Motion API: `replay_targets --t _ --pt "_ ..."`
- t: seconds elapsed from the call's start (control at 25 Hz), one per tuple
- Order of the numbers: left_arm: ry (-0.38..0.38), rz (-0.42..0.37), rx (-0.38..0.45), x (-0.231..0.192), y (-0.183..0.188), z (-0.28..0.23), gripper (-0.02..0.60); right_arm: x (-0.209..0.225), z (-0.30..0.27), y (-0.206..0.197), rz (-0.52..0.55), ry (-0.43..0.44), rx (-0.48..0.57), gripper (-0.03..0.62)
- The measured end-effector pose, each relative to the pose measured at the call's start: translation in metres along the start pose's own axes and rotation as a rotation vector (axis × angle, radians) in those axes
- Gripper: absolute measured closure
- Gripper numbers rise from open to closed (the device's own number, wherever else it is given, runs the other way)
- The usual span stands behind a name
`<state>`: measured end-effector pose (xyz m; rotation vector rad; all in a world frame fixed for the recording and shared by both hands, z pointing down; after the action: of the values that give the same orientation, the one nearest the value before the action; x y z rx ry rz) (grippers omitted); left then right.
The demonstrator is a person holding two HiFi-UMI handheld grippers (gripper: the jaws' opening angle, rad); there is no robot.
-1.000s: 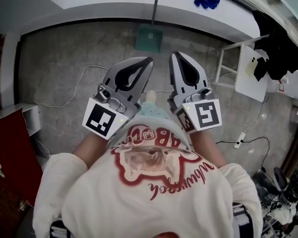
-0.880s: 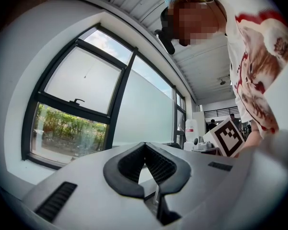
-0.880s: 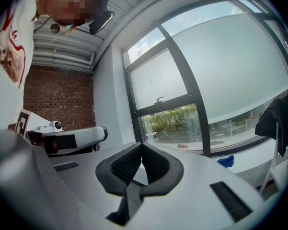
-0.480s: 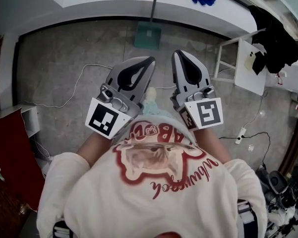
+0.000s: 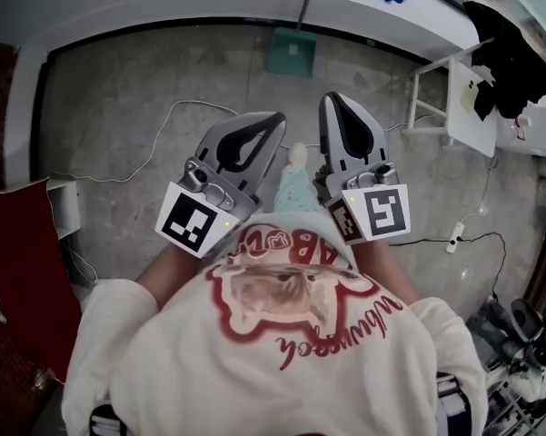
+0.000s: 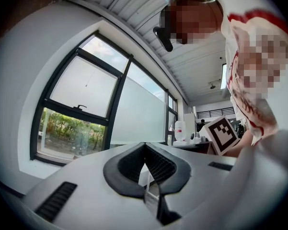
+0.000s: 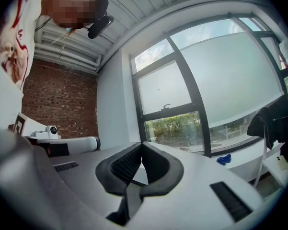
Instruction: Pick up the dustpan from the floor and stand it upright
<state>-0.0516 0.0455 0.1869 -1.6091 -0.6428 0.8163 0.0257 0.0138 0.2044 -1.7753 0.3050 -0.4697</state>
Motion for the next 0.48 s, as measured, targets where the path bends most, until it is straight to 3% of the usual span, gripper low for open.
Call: replay_targets --t 0.2,0.48 --pt "-0.058 -0.026 -0.021 0.030 -0.014 0.059 0.563 -0.051 0.055 -0.029 -0.040 -0.057 -0.010 0.569" --pt "-0.116 -0.052 -0.001 0.069 -0.010 0.099 0.563 -0.083 0.112 -0.061 -0.095 -0.114 -0.036 0.569"
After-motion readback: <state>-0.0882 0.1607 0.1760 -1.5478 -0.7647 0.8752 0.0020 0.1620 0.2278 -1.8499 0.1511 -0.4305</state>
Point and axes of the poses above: the fingertips, and each gripper's own axes: z backward along the fingers, x to its right, y out of its top, the point moved 1 cm from there along z, backward along the fingers, and after that the axes turned 11 degrees about -x, right-handed, at the moved point
